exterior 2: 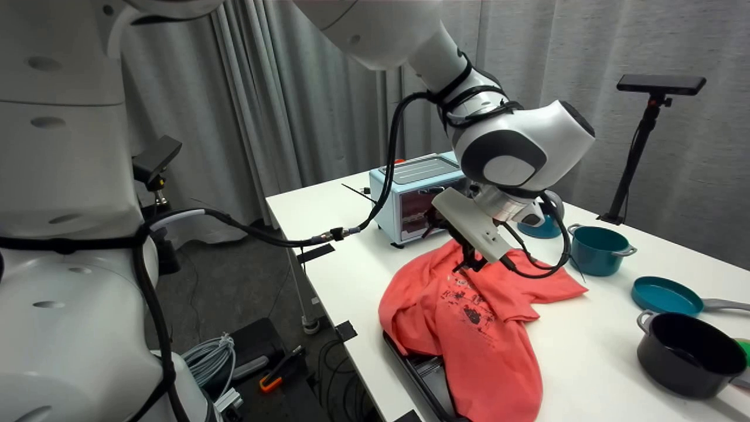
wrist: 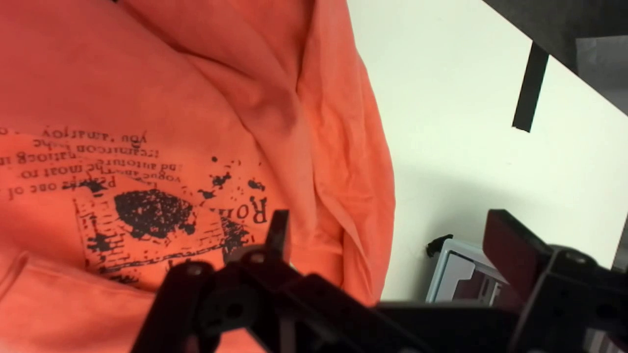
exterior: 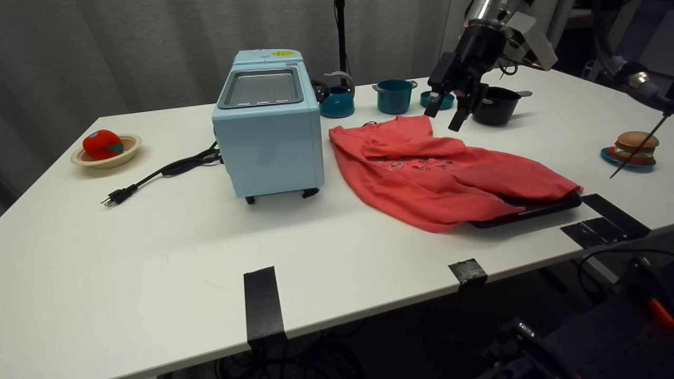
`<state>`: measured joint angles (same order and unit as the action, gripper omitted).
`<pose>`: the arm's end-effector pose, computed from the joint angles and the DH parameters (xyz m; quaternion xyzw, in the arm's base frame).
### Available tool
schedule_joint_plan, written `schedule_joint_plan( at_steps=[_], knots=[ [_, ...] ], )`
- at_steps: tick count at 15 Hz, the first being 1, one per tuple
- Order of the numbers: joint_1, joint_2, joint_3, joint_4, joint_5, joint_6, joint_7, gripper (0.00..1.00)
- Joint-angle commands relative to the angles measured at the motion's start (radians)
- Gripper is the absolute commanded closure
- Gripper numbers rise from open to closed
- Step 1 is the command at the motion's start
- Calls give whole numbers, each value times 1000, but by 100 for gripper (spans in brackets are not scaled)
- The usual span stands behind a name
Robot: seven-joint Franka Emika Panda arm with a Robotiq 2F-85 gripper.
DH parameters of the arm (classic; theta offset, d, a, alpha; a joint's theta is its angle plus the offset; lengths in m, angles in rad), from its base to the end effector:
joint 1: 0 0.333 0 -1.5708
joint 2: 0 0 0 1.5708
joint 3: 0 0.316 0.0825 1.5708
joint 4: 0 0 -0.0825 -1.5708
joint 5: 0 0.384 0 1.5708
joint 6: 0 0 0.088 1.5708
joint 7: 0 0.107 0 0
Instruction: Fold the shirt
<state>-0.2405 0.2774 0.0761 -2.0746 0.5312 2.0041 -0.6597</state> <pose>0.5464 -0.0602 0.2789 -0.9556 -0.0876 0.0634 0.2741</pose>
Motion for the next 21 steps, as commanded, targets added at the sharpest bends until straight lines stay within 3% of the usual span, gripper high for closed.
schedule_joint_plan(
  at_steps=[1, 8, 14, 16, 18, 21],
  knots=[
    [26, 0, -28, 2, 7, -5, -5, 0],
    [106, -74, -2, -116, -140, -2, -52, 0],
    [178, -118, -11, -249, -322, 71, -25, 5],
    [180, -133, -11, -282, -365, 90, -23, 14],
    [178, -142, -13, -315, -394, 105, -25, 4],
    [173, -136, -14, -347, -401, 125, -42, 0]
  ],
)
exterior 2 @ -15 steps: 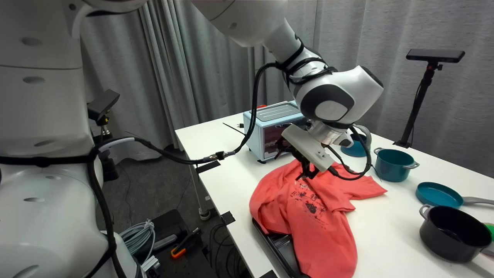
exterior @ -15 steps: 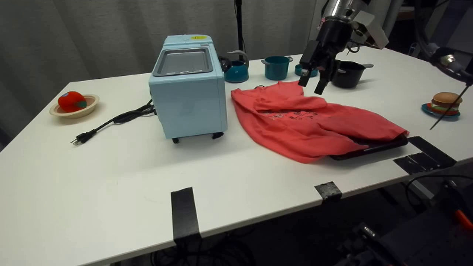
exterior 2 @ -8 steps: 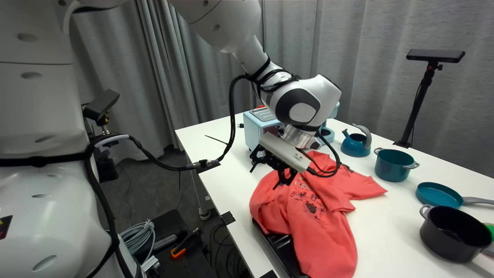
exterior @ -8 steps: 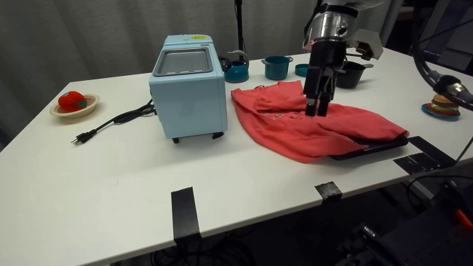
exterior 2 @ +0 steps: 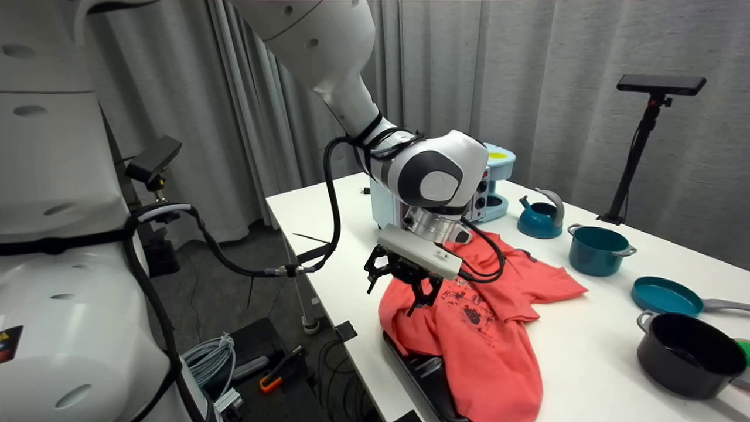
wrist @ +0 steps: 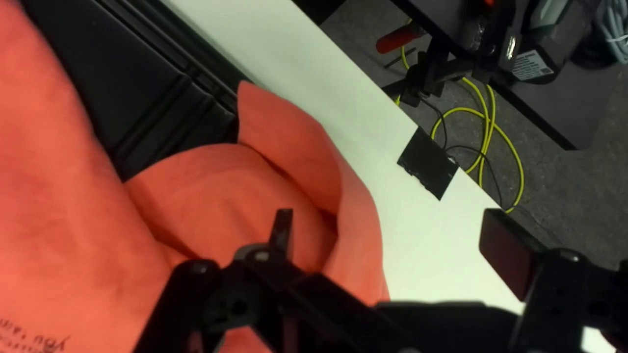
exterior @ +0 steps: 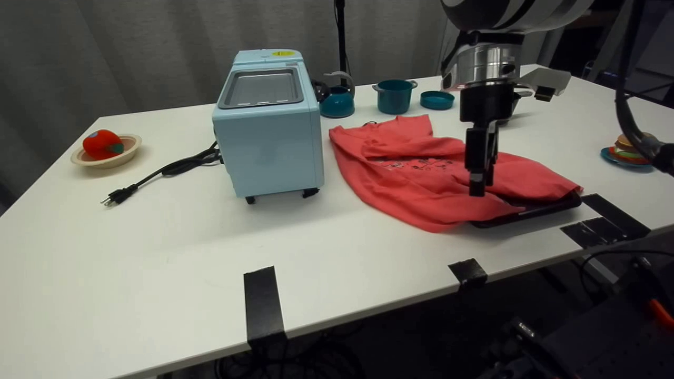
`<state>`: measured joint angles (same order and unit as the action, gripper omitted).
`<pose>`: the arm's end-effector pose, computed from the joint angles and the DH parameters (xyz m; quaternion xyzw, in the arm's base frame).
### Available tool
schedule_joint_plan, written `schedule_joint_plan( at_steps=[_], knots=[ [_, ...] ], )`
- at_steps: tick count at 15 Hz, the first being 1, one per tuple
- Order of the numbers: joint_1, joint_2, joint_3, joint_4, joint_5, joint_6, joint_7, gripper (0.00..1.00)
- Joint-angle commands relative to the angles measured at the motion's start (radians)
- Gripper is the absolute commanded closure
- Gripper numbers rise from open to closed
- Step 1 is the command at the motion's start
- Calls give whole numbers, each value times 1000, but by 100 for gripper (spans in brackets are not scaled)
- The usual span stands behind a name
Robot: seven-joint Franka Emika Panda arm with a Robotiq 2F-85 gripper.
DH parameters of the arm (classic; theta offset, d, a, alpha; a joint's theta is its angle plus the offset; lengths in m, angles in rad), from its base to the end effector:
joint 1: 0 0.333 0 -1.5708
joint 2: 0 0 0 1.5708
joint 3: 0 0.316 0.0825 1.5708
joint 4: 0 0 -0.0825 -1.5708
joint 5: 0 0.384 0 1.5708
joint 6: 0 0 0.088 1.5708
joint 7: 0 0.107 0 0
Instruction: Fold the shirt
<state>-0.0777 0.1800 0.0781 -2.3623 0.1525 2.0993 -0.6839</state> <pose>0.4566 0.0084 0.2249 -0.9331 -0.2782 0.1854 0.1325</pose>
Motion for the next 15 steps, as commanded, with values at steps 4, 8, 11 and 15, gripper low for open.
schedule_joint_plan(
  at_steps=[4, 8, 11, 15],
  knots=[
    [6, -23, -18, -86, -15, 33, -27, 4],
    [7, -20, -14, -107, -4, 29, -30, 38],
    [9, -18, -12, -115, -2, 28, -27, 62],
    [7, -33, -12, -86, 1, -8, -30, 93]
  ],
)
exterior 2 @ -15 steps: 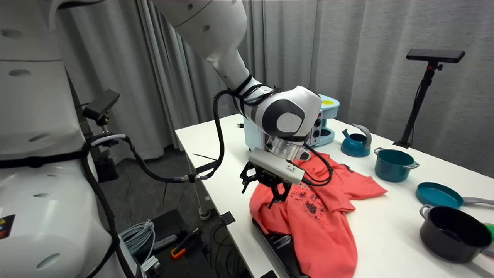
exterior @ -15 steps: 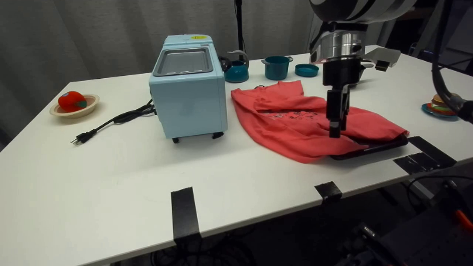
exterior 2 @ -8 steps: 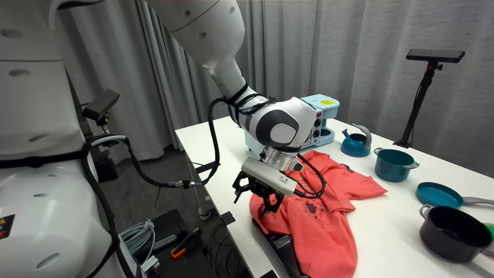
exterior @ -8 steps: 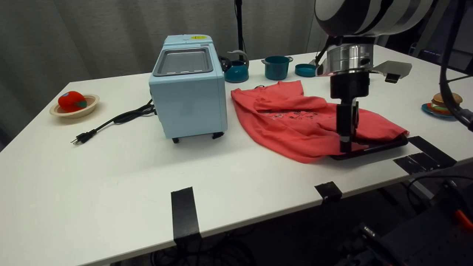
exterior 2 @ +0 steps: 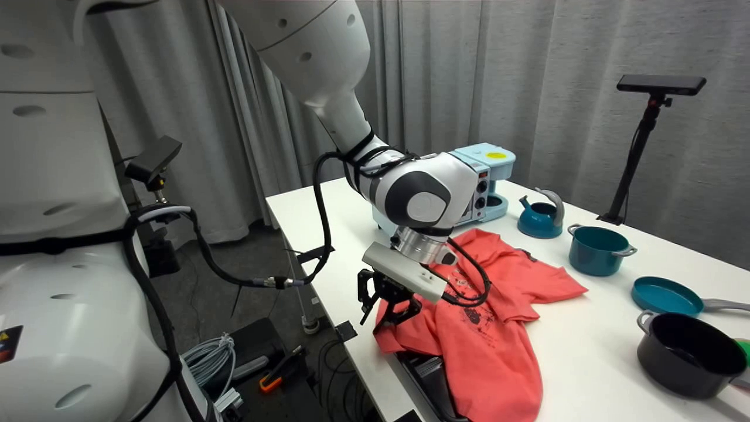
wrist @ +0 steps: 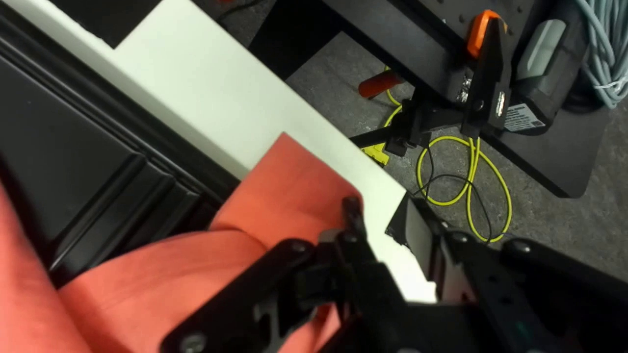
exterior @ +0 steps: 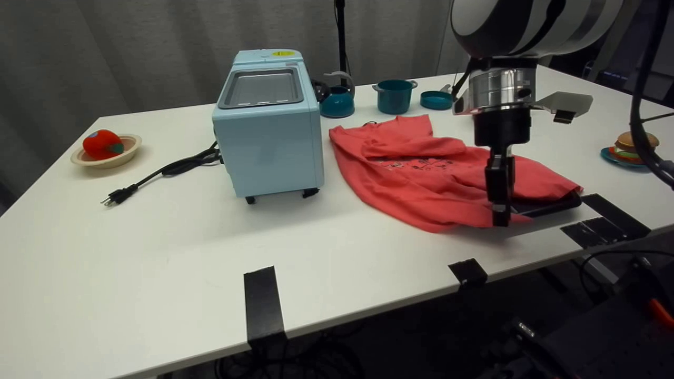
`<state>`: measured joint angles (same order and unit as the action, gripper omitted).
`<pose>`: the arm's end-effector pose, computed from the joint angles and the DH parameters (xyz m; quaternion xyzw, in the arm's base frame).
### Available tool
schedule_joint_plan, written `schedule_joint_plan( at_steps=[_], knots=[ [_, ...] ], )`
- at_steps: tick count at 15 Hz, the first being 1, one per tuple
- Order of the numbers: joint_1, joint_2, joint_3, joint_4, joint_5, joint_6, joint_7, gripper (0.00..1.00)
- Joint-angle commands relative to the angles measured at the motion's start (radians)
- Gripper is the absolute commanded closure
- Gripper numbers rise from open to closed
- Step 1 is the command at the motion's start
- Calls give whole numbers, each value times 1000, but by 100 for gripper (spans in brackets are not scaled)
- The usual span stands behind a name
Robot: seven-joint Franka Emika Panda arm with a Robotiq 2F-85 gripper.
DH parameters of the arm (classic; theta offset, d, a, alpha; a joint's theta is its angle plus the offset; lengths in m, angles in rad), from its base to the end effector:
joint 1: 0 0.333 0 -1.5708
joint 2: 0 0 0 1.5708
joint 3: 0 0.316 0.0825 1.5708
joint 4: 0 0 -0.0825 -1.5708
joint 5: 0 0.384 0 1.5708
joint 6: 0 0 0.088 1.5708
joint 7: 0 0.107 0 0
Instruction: Fold the shirt
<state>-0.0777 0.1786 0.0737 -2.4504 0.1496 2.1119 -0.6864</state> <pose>0.4217 0.0065 0.1992 -0.9257 -0.2730 0.2202 0.1414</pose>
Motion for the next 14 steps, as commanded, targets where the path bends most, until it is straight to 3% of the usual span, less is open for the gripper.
schedule_joint_plan(
  at_steps=[1, 8, 14],
  knots=[
    [7, -35, -8, 4, 7, -22, -30, 99],
    [5, -52, -1, 6, 61, -12, -93, 100],
    [42, -120, 39, 10, 210, 85, -252, 100]
  ],
)
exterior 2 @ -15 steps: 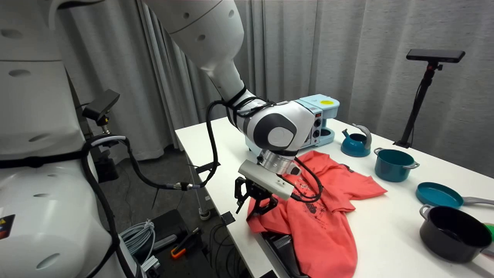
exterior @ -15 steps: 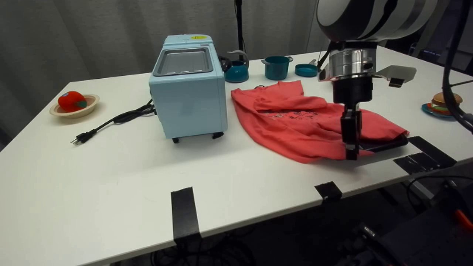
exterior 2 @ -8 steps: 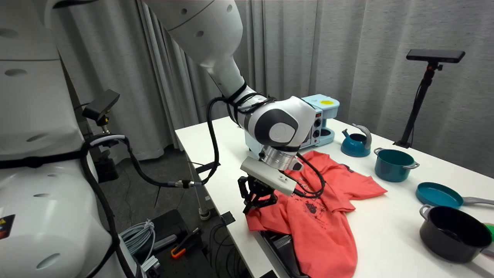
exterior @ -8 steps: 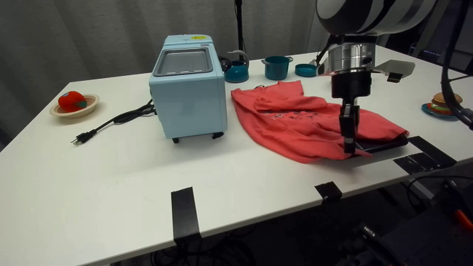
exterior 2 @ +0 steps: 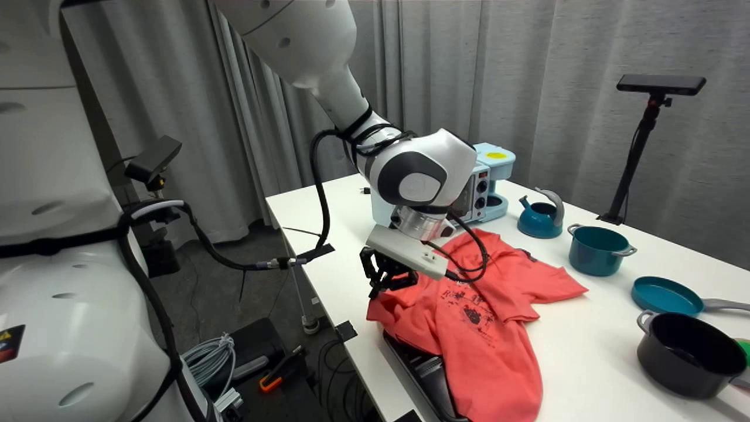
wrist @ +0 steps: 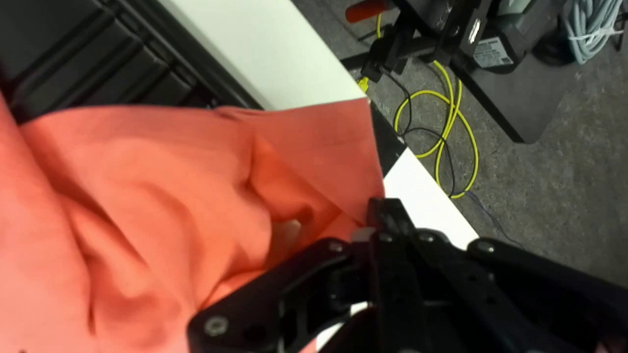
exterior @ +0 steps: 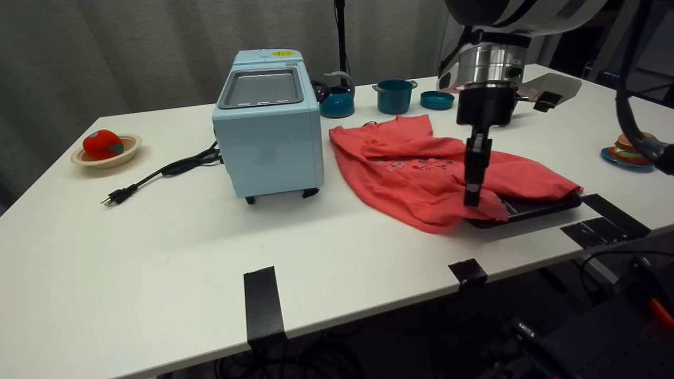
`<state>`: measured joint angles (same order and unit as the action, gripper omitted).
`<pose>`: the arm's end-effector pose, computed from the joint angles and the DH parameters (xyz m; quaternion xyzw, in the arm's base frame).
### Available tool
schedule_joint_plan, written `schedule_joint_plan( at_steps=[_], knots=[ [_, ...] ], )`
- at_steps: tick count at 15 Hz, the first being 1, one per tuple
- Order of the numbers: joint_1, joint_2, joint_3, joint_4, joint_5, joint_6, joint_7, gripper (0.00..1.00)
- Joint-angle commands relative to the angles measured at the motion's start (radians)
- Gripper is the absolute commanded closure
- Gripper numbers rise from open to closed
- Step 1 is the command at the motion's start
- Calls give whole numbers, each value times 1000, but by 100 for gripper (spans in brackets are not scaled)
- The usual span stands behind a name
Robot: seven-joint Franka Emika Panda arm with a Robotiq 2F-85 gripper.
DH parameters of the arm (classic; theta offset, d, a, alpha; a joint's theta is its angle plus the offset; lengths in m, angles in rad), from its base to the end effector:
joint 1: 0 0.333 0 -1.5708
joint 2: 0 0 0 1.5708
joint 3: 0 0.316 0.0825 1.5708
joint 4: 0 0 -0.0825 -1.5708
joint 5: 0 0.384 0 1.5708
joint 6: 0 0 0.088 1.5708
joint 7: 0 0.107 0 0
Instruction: Fold the shirt
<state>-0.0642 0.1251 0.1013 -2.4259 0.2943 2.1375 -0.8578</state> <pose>0.4420 0.0298 0.2314 -0.9161 -0.3271 0.1421 0.1830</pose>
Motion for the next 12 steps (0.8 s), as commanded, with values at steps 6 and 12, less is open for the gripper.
schedule_joint_plan(
  at_steps=[6, 12],
  knots=[
    [93, -139, 19, 17, 102, 260, -147, 100],
    [115, -141, 4, 75, 138, 529, -252, 100]
  ],
)
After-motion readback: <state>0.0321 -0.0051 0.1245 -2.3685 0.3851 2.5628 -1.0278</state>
